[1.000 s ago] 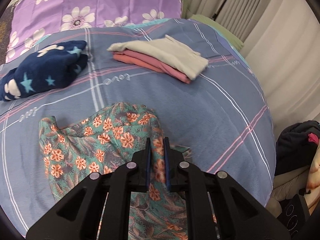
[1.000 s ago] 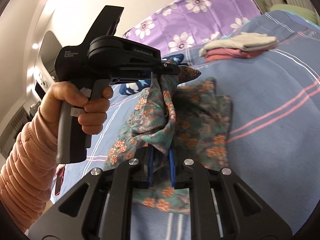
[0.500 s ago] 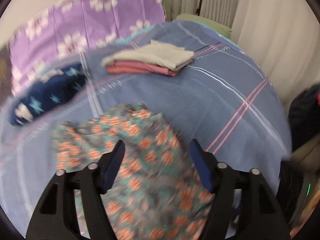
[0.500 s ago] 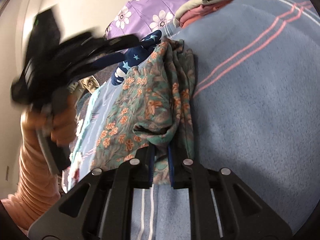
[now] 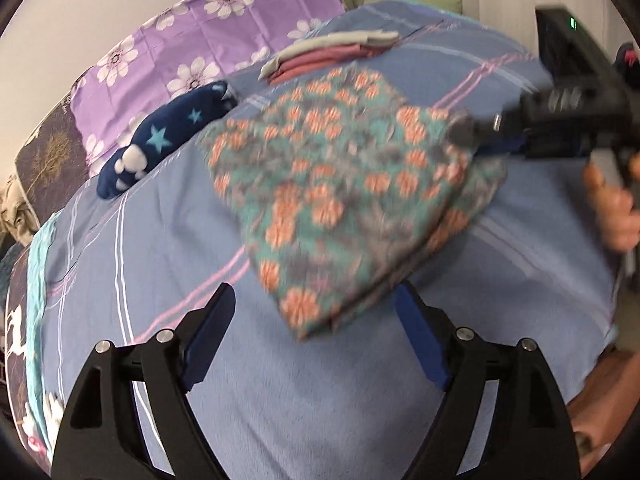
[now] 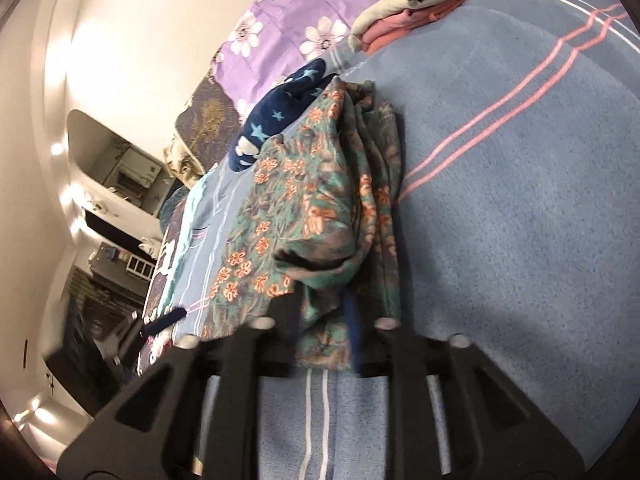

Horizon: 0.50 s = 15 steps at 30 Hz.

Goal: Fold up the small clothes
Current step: 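Open the right gripper to release the folded edge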

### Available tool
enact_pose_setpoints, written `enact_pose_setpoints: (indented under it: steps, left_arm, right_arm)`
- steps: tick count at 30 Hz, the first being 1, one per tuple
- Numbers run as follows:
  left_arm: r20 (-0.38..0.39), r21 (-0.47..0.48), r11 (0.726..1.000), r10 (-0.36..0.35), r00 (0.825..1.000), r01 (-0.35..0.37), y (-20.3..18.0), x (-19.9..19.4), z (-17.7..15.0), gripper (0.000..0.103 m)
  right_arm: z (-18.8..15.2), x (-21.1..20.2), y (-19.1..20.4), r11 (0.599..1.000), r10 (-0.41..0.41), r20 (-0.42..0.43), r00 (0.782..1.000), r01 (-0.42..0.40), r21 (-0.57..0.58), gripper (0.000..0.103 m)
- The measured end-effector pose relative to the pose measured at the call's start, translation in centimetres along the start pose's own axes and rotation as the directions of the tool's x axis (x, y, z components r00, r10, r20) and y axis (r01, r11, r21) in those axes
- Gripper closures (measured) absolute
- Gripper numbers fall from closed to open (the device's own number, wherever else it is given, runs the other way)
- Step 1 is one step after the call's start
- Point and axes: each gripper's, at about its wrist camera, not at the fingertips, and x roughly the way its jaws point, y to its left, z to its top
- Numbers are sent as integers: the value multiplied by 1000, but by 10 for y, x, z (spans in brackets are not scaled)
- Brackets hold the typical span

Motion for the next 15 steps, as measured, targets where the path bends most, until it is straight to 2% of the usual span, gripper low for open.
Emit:
enact_pose_setpoints:
  steps: [1,4,7,9,10,13,15]
  left_arm:
    - [-7,-11,1000,16,1000,-16,2,4,-3,21]
    - [-23,-67,997,35,999,-36,11,12,-7,21]
    - [-6,-144,990,8,1000,-9,23,15,-7,21]
    - [5,-166,986,9,1000,-8,25,16,-7,21]
    - [10,-175,984,14,1000,-12,27,17,-7,21]
    - [20,-218,976,30,999,-25,35,17,-11,21]
    - [8,-244,968,54,999,-50,43,18,-17,21]
  right_arm:
    - [0,0,1,1000,4,-1,1000,-4,0,48]
    - [0,1,11,999,-24,-2,1000,24,-38,48]
    - [3,9,20,989,-124,-9,992,123,-77,48]
    - [6,19,16,981,-190,-35,981,188,-51,65]
    - [8,23,11,981,-196,-52,979,195,-22,78]
    - [11,16,9,987,-159,-43,986,160,6,92]
    - [11,2,18,995,-98,-17,995,98,1,94]
